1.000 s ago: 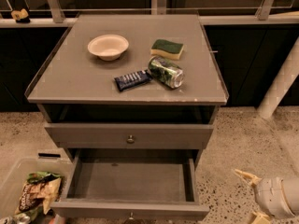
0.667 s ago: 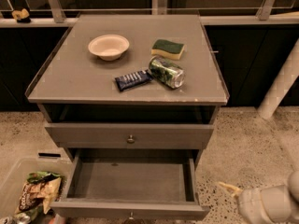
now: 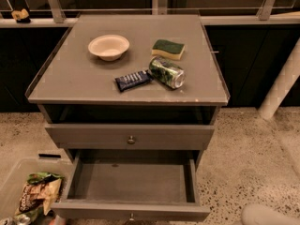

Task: Close middle drawer

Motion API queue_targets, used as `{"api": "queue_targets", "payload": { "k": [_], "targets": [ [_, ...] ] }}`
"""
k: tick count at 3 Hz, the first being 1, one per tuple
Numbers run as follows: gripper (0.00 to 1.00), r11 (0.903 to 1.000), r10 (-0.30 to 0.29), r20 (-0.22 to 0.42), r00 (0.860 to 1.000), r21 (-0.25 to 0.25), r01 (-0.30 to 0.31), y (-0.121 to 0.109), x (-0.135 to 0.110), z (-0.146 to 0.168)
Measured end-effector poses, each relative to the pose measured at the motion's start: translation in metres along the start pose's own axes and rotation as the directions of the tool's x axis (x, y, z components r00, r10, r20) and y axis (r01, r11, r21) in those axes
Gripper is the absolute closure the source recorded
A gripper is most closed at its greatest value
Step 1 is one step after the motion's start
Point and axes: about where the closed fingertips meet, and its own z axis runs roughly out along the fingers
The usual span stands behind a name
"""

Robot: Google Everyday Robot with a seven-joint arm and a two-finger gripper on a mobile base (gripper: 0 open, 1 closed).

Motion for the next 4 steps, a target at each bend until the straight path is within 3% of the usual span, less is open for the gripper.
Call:
{"api": "queue_targets", "payload": {
  "k": [1, 2, 3, 4],
  "targets": [
    [0.00, 0.9992, 0.019, 0.028, 0.999, -0.036, -0.018, 0.008, 0.003, 0.017],
    [0.00, 0.9992, 0.019, 0.028, 0.999, -0.036, -0.018, 0.008, 0.003, 0.017],
    [0.00, 0.9972, -0.004, 0.094, 0.996, -0.074, 0.011, -0.004, 0.010, 0.020],
    [0.00, 0.9860, -0.025, 0.220, 0.975, -0.155, 0.060, -0.026, 0.024, 0.028]
  ]
}}
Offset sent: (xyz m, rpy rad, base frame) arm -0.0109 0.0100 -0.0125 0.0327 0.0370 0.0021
